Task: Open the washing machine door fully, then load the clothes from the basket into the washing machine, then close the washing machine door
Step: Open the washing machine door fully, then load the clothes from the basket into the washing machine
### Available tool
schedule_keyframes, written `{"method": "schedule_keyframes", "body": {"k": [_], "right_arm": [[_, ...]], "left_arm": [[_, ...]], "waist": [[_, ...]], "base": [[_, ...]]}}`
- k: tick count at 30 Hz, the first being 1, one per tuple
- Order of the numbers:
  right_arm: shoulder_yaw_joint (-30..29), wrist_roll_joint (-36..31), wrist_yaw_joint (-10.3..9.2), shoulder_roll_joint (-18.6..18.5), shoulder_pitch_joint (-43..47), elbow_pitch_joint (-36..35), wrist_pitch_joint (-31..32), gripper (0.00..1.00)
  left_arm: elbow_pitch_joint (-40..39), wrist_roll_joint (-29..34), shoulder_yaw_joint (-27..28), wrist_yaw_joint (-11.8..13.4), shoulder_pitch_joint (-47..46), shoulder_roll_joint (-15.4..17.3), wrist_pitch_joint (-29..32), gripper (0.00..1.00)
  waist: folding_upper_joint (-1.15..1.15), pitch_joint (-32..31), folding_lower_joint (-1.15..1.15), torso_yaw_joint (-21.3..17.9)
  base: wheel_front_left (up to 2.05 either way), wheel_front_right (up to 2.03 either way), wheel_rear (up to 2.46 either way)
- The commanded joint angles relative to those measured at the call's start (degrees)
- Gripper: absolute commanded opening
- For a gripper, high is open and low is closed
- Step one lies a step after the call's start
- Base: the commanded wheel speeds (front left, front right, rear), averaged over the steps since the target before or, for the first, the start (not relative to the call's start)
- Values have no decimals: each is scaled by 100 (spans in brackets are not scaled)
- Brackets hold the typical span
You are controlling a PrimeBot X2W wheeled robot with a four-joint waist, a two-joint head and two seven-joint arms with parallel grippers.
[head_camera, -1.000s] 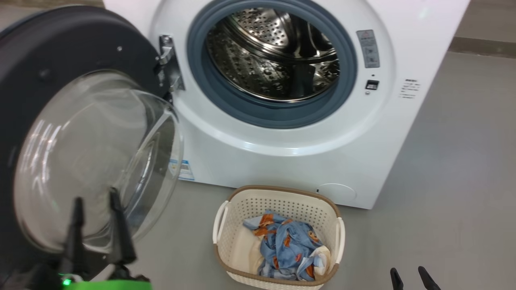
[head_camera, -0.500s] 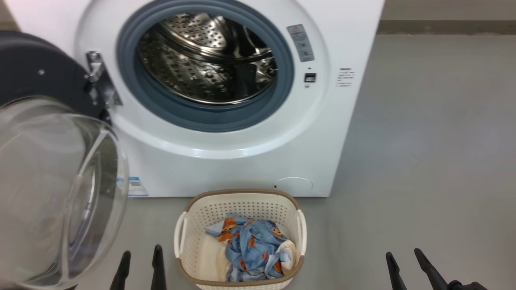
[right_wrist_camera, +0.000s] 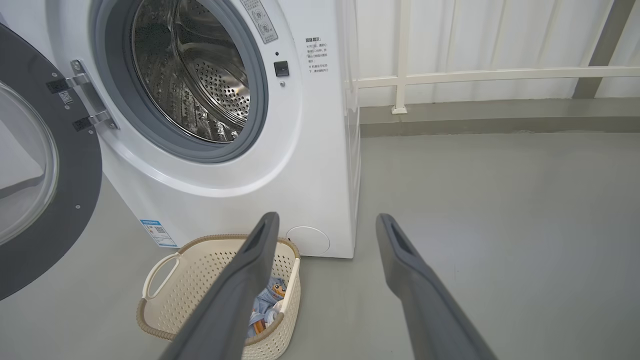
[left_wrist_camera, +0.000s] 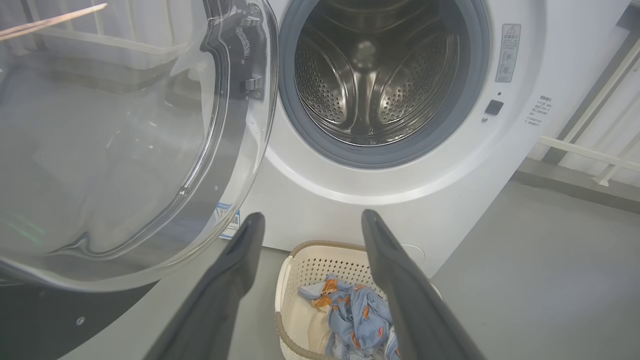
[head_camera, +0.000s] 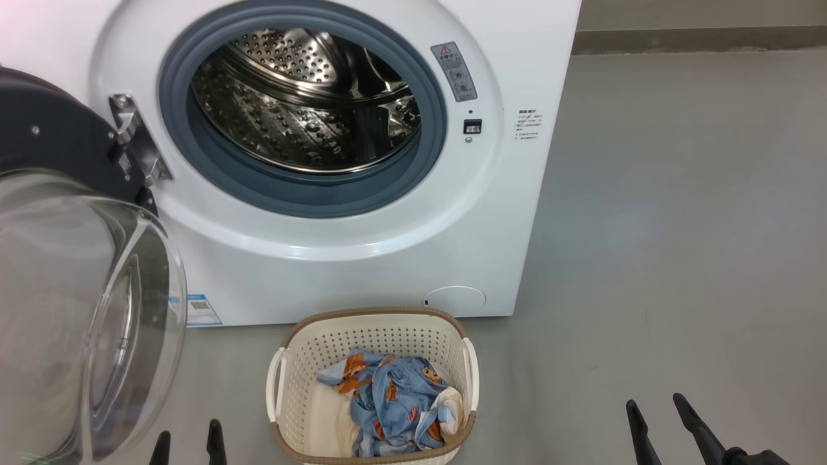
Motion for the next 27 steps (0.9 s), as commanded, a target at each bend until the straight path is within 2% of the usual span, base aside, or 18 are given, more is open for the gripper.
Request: {"method": "schedule_keyframes", "body": {"k": [1,10,19,27], "right_arm": [[122,-91,17,-46,-204,-141,-69,100],[168,-74,17,-8,-212,-99,-69,100],[219,-46,17,7,-241,-61,-69,100],[242,-16,17,13,-267,-53,-69,100]], "left_arm": [[-32,93,264,-41,-91,-32,-59,100],[130,187,375,-200,-125,-89,-59,100],[186,167,355,-182,-119,-93,-60,100],[233,163,364,-224,-142,-93,-60,100]], "waist": [[0,1,0,35],[0,5,0,178],[0,-2,0,220],[0,-2,0,192]], "base": [[0,0,0],[0,0,0],[5,-5,0],[85,-85,0]]}}
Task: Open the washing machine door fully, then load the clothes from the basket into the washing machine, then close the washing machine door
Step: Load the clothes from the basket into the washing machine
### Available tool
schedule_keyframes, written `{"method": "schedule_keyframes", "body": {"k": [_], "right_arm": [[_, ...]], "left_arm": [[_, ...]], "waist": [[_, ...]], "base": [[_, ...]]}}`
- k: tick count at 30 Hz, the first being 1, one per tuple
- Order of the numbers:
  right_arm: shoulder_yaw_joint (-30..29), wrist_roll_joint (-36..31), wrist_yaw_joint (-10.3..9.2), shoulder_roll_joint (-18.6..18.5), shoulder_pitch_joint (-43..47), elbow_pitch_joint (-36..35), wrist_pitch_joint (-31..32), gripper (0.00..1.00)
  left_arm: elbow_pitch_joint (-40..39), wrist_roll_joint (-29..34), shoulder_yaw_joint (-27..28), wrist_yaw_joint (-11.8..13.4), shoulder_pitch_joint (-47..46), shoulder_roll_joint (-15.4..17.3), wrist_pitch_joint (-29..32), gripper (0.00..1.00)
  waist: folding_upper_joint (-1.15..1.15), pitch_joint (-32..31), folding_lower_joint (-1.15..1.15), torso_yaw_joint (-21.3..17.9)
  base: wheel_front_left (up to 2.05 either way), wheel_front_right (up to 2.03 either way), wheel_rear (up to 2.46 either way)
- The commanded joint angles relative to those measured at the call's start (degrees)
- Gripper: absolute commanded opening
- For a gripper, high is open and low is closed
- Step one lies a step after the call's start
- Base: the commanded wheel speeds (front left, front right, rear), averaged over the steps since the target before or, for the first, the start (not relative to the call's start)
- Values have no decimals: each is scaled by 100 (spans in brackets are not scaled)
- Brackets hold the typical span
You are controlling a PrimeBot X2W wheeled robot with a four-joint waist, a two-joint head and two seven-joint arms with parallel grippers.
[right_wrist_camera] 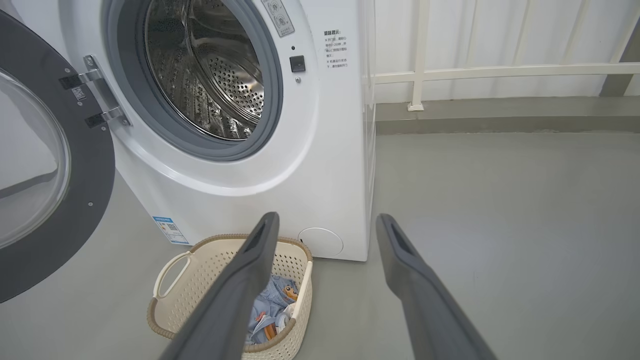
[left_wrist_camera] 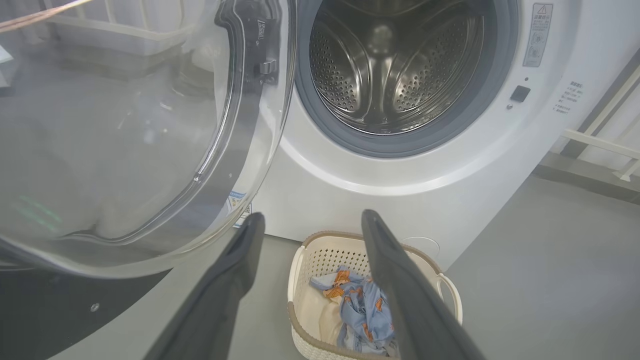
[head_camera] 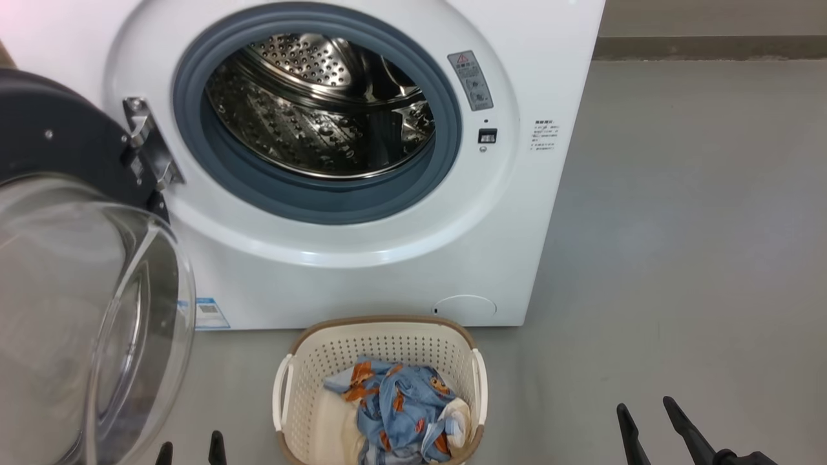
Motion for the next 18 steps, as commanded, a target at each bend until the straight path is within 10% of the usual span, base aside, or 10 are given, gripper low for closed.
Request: {"method": "schedule_keyframes", "body": {"k": [1,18], "right_arm": [[165,25,17,-46,-260,-113,-69,100],[171,62,17,-30,-254,-90,-69,100]], "left_arm": [[-107,10,197,-30,-143,11,-42,100],[-34,8,86,23,-165,11,-42,100]], "waist": [[0,0,0,-9],[0,28,0,-47]], "base": [[146,-146,0],[107,-107,0]]}}
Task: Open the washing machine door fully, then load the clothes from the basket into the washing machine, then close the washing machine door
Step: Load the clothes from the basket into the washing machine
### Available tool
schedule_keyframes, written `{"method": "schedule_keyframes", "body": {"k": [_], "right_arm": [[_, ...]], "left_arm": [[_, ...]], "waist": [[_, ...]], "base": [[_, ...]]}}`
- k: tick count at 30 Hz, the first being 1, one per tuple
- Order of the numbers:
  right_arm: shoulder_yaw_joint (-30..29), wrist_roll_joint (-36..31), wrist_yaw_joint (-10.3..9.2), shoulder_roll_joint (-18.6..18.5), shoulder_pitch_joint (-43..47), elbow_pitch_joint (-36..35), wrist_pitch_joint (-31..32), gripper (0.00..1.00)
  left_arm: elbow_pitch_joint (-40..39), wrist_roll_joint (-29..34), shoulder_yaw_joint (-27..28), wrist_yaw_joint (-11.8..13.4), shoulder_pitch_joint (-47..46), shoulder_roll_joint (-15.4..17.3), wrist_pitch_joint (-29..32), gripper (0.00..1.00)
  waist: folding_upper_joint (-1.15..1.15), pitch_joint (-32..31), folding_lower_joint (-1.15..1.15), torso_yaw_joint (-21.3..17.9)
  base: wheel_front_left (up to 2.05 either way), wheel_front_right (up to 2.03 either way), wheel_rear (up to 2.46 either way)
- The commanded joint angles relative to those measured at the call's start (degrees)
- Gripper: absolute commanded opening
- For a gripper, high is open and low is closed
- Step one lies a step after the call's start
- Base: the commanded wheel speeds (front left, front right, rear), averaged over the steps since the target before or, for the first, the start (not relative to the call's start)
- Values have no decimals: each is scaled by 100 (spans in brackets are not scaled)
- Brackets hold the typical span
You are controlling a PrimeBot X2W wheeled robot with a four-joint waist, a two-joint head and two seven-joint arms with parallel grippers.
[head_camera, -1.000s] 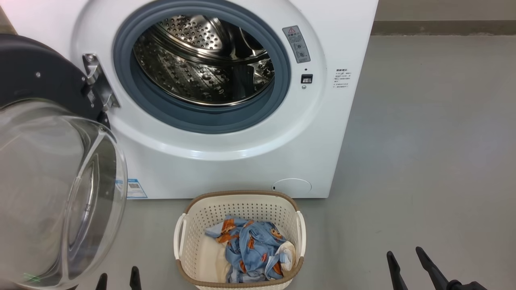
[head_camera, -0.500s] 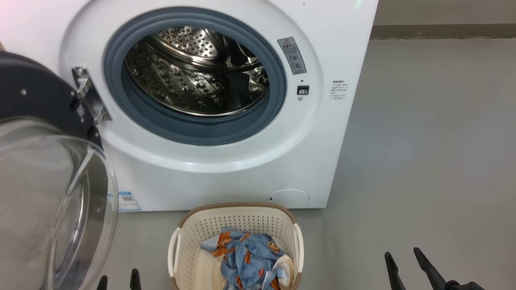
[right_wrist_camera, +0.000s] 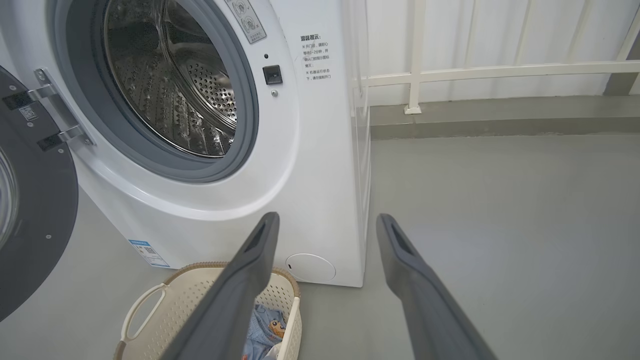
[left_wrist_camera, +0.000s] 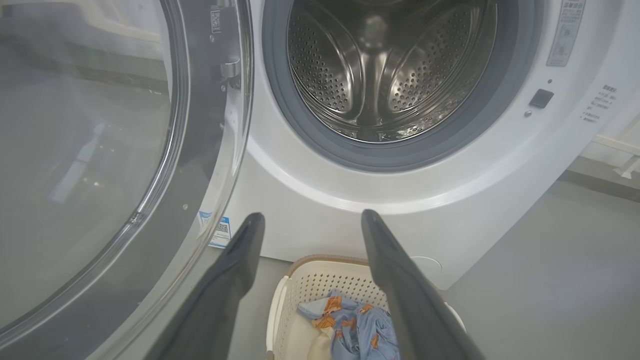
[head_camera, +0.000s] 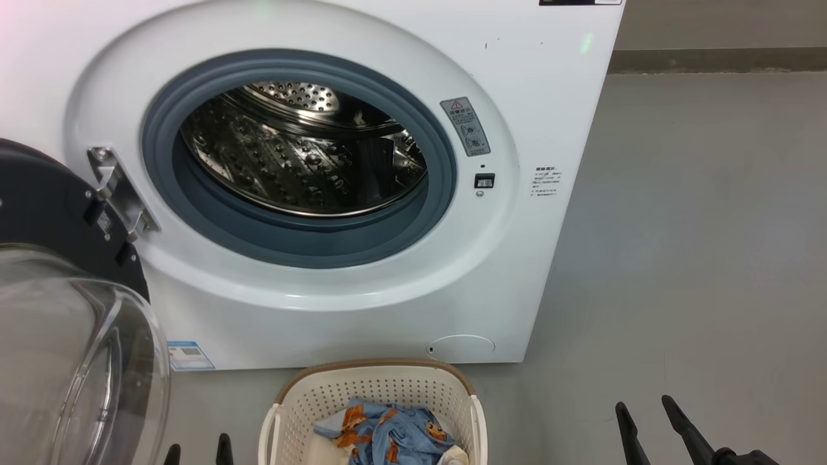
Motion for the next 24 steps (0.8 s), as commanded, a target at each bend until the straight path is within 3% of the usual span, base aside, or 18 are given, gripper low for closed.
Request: {"method": "schedule_keyframes", "body": {"k": [1,13,24], "right_arm": [[159,14,17,-41,-228,-107,-69,100],[232,32,17,-26,-312,-96,-69,100],[422,177,17,0,-747,-155,-69,100]], "left_arm": [[-100,-19,147,9,-165,13,-42,100],[-105,-2,-79,-106,-186,13,-42,100],[714,106,-547,-269,-957,30,82,100]], "waist": [[0,2,0,2],[0,187,0,-122],[0,1199,0,-556]], "base": [[0,0,0],[0,0,0],[0,0,0]]}}
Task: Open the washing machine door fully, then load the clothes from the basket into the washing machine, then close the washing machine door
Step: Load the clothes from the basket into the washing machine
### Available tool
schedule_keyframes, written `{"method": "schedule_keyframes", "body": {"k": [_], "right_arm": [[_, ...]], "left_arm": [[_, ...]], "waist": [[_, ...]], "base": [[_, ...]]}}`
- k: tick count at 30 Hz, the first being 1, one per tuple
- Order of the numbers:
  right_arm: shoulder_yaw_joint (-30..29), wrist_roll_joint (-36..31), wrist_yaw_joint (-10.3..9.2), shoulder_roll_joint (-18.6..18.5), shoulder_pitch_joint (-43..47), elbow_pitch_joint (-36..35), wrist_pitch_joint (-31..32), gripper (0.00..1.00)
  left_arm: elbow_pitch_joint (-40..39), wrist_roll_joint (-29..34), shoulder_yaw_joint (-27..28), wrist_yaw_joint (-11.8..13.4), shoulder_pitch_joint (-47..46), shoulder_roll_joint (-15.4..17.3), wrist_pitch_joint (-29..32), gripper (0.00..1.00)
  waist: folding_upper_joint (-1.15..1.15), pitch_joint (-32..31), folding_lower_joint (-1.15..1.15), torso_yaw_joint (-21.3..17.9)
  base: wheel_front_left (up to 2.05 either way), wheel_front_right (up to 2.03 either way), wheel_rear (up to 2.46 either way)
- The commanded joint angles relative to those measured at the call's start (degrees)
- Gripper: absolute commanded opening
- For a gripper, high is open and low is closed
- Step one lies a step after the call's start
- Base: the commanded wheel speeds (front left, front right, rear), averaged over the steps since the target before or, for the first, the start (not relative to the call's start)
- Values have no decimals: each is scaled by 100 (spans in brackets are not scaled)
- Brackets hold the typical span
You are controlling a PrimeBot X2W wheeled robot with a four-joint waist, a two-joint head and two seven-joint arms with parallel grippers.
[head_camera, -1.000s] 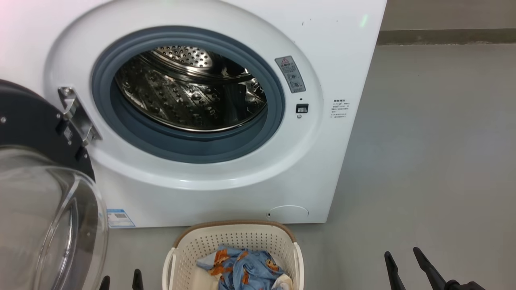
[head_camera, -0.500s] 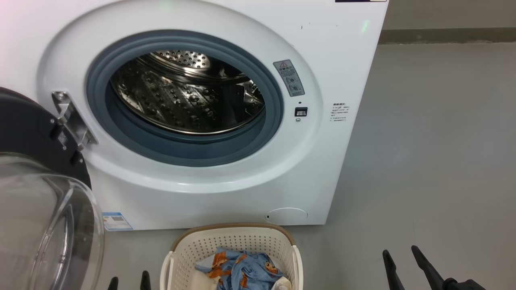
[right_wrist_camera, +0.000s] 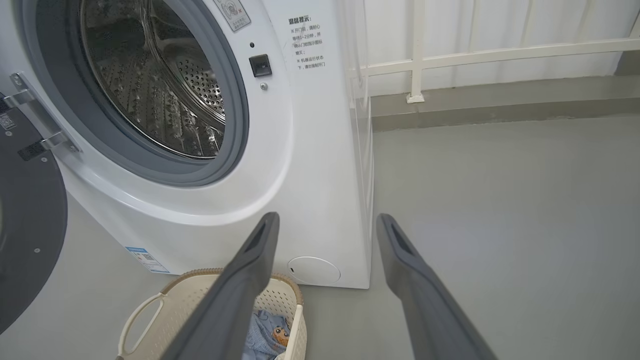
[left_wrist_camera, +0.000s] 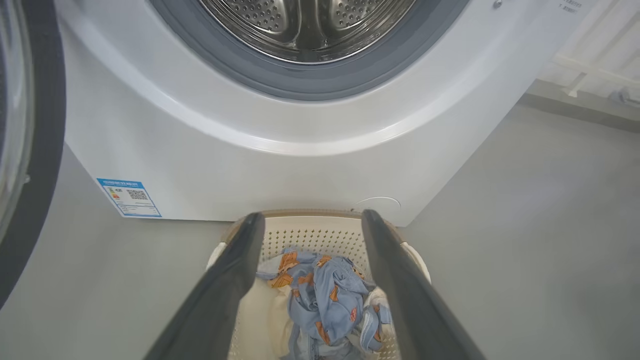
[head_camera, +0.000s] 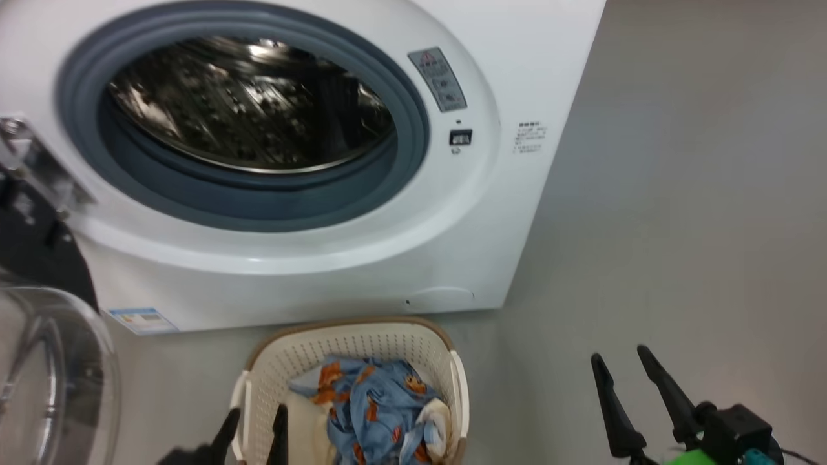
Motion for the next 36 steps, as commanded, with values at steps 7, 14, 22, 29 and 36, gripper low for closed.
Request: {"method": "schedule_keyframes", "body": {"k": [7,14,22,29,36], "right_arm": [[336,266,17,-24,-686,-192,-69,100],[511,364,17,-23,-1224,-231,-69,100],[620,348,17,-23,-1447,-238,-69,100],[745,364,17,-23,-1574,-321,-69,100],[797,390,17,-23,-1627,-473,-69,100]], "left_arm": [[632,-176,25,-197,-1100,200,563,100],[1566,-720,-281,-346,-1957,472,1092,100],[2350,-1460,-864,-357,-2587,652,1364,100],[2991,-1818,-1348,-358,-3065,889,1205,100],[3366,-2145,-1695,-359,-3550,1098,999,100]], "waist": [[0,1427,0,-604],[0,2106,0,-956],[0,2451,0,-1145],[0,2849,0,-1313],[0,3354,0,-1454]], "base": [[0,0,0],[0,0,0],[0,0,0],[0,0,0],[0,0,0]]}}
